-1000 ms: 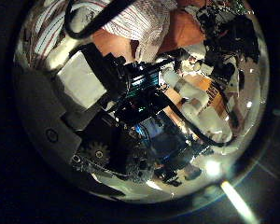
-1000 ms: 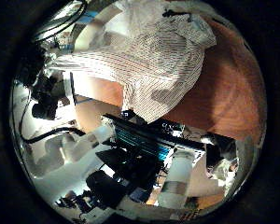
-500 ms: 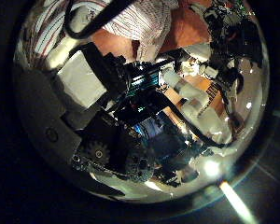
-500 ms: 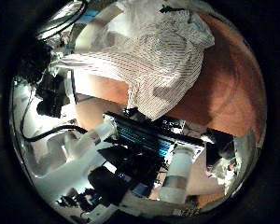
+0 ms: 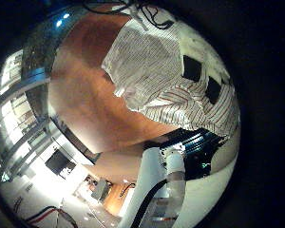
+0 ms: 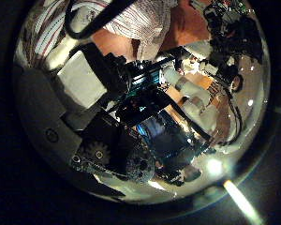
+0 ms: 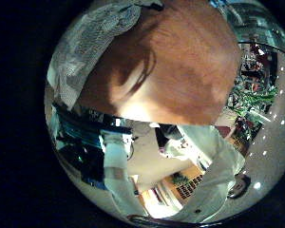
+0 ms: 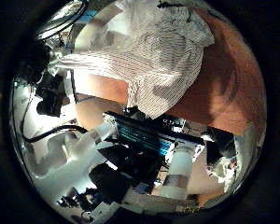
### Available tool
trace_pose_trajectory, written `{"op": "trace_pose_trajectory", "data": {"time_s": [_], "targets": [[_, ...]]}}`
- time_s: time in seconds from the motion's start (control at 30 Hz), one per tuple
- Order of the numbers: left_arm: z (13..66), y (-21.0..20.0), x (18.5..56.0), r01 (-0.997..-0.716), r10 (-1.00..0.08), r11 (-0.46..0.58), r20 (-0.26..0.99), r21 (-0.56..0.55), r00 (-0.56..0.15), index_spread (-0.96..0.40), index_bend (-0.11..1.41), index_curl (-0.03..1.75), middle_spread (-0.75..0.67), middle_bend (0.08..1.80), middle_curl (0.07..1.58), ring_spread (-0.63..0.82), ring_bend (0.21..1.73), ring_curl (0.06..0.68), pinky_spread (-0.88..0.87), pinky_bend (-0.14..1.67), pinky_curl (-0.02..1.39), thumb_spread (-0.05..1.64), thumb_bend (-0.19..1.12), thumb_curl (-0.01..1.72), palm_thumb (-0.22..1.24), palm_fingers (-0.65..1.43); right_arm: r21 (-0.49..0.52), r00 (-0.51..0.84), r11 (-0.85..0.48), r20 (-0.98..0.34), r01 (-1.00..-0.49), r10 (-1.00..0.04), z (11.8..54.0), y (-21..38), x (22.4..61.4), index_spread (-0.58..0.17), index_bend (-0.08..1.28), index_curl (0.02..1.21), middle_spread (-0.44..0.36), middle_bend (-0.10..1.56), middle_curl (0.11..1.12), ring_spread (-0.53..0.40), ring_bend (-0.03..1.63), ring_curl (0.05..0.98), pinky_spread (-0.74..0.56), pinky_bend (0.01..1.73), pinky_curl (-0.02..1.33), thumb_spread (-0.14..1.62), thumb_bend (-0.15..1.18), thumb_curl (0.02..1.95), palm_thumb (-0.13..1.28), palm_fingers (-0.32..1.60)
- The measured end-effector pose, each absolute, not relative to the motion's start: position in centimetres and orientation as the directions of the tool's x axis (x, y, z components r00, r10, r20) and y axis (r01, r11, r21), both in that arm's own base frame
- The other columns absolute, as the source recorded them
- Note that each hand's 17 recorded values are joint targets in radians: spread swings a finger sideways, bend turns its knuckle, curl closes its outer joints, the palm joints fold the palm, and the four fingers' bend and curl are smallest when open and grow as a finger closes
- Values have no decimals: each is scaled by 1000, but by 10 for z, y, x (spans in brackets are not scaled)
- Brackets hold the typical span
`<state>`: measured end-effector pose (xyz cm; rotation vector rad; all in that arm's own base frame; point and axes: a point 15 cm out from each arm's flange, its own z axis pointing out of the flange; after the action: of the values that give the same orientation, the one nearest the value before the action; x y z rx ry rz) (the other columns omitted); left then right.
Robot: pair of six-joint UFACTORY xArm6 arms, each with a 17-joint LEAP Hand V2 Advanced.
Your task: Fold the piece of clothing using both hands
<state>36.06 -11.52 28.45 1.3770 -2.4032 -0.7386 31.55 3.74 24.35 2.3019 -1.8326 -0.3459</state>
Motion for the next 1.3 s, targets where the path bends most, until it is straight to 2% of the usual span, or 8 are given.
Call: {"op": "trace_pose_trajectory", "data": {"time_s": [0.4,0.77,1.07,1.3], "targets": [[285,-114,363,-719,-858,421,-12,553,-513,-581,194,1362,-606,839,983,-548,988,514,-813,334,838,1207,-12,522,778,872,274,248,-257,-68,-927,-966,239,51,318,-289,168,399,30,321,381,156,537,189,527,470,178,1044,-19,233,31,407],[285,-111,365,-715,-854,431,-8,551,-521,-589,192,1357,-611,835,980,-550,980,515,-816,342,842,1196,-13,519,766,877,265,247,-255,-66,-930,-967,243,53,324,-290,173,370,15,325,384,146,544,186,516,476,178,1045,-23,246,28,393],[278,-111,366,-704,-852,430,-3,565,-523,-597,191,1351,-612,840,978,-552,980,515,-816,338,842,1194,-13,519,762,881,267,270,-278,-69,-923,-960,242,57,319,-289,158,346,-10,299,378,141,559,192,508,504,188,1104,-11,263,151,344],[275,-116,371,-704,-853,430,-1,565,-523,-604,194,1348,-612,838,976,-554,983,515,-816,334,842,1193,-12,521,761,886,267,271,-278,-67,-923,-960,242,55,319,-289,167,332,-5,301,381,139,562,195,500,510,192,1125,-20,260,172,326]]}}
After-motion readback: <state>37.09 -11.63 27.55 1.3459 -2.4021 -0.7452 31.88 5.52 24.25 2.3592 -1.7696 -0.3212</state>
